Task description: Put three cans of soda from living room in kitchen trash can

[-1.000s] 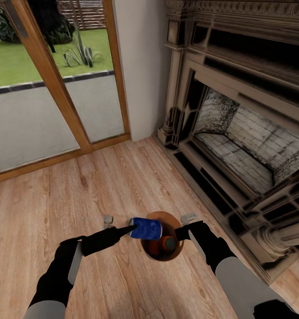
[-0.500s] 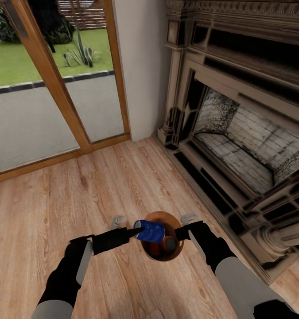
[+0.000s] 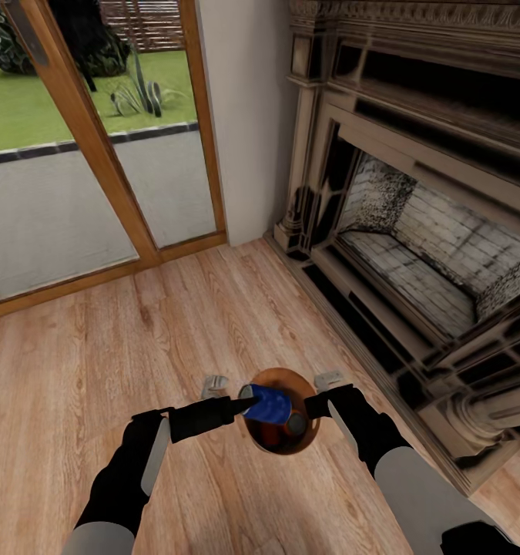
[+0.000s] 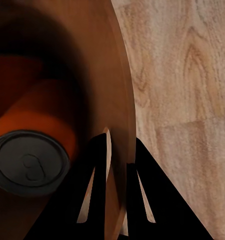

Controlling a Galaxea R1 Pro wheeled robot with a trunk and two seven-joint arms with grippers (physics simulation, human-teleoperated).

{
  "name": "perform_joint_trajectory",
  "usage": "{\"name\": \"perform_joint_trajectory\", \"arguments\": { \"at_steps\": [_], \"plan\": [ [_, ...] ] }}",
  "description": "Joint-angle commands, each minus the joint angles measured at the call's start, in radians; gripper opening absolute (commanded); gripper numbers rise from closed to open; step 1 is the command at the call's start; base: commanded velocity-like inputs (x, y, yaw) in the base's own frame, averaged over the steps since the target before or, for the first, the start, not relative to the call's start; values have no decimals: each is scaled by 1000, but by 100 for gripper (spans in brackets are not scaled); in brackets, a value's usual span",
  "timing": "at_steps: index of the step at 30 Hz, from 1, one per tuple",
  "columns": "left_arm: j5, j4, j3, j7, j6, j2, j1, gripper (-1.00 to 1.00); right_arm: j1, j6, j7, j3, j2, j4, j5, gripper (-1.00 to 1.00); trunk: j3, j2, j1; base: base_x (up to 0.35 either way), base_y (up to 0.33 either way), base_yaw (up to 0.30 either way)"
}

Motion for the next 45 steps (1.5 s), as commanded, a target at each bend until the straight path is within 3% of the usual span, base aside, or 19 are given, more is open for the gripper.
{"name": "perform_joint_trajectory", "arguments": {
  "at_steps": [1, 14, 16, 18, 19, 21, 22, 23, 25, 26, 29, 32, 33, 34, 36, 37, 40, 41, 45],
  "plan": [
    [0, 0, -1, 5, 0, 0, 0, 100, 0, 0, 14, -3, 0, -1, -18, -100, 0, 0, 0, 0, 0, 0],
    [0, 0, 1, -3, 2, 3, 0, 100, 0, 0, 14, -3, 0, -1, -18, -100, 0, 0, 0, 0, 0, 0],
    [1, 0, 3, -24, 3, 6, 0, 100, 0, 0, 14, -3, 0, -1, -18, -100, 0, 0, 0, 0, 0, 0],
    [1, 3, 6, -103, 4, 28, 0, 100, 0, 0, 14, -3, 0, -1, -18, -100, 0, 0, 0, 0, 0, 0],
    [1, 9, 8, -229, 4, 75, 0, 100, 0, 0, 14, -3, 0, -1, -18, -100, 0, 0, 0, 0, 0, 0],
    [1, 14, 9, -326, 4, 111, 0, 100, 0, 0, 14, -3, 0, -1, -18, -100, 0, 0, 0, 0, 0, 0],
    [-1, 24, 10, -420, 4, 147, 0, 100, 0, 0, 14, -3, 0, -1, -18, -100, 0, 0, 0, 0, 0, 0],
    [-3, 56, 13, -524, 3, 204, 0, 100, 0, 0, 14, -3, 0, -1, -18, -100, 0, 0, 0, 0, 0, 0],
    [-3, 88, 14, -565, 0, 245, 0, 100, 0, 0, 14, -3, 0, -1, -18, -100, 0, 0, 0, 0, 0, 0],
    [-4, 128, 15, -591, -13, 285, 0, 100, 0, 0, 14, -3, 0, -1, -18, -100, 0, 0, 0, 0, 0, 0],
    [-4, 277, 42, -621, -145, 372, 0, 100, 0, 0, 14, -3, 0, -1, -18, -100, 0, 0, 0, 0, 0, 0],
    [-6, 383, 129, -593, -246, 398, 0, 100, 0, 0, 14, -3, 0, -1, -18, -100, 0, 0, 0, 0, 0, 0],
    [-6, 430, 188, -541, -288, 405, 0, 100, 0, 0, 14, -3, 0, -1, -18, -100, 0, 0, 0, 0, 0, 0],
    [-7, 486, 254, -431, -342, 413, 0, 100, 0, 0, 14, -3, 1, -1, -18, -100, 0, 0, 0, 0, 0, 0],
    [-7, 516, 280, -350, -374, 416, 0, 100, 0, 0, 14, -3, 0, -1, -18, -100, 0, 0, 0, 0, 0, 0],
    [-7, 546, 297, -269, -407, 418, 0, 100, 0, 0, 15, -3, 0, -1, -18, -100, 0, 0, 0, 0, 0, 0],
    [-6, 590, 311, -163, -465, 420, 0, 100, 0, 0, 16, -3, 0, -2, -18, -100, 0, 0, 0, 0, 0, 0],
    [-5, 618, 319, -97, -519, 420, 0, 100, 0, 0, 17, -3, 0, -3, -19, -100, 0, 0, 0, 0, 0, 0],
    [-3, 640, 325, -44, -569, 419, 0, 100, 0, 0, 17, -3, 0, -6, -19, -100, 0, 0, 0, 0, 0, 0]
  ]
}}
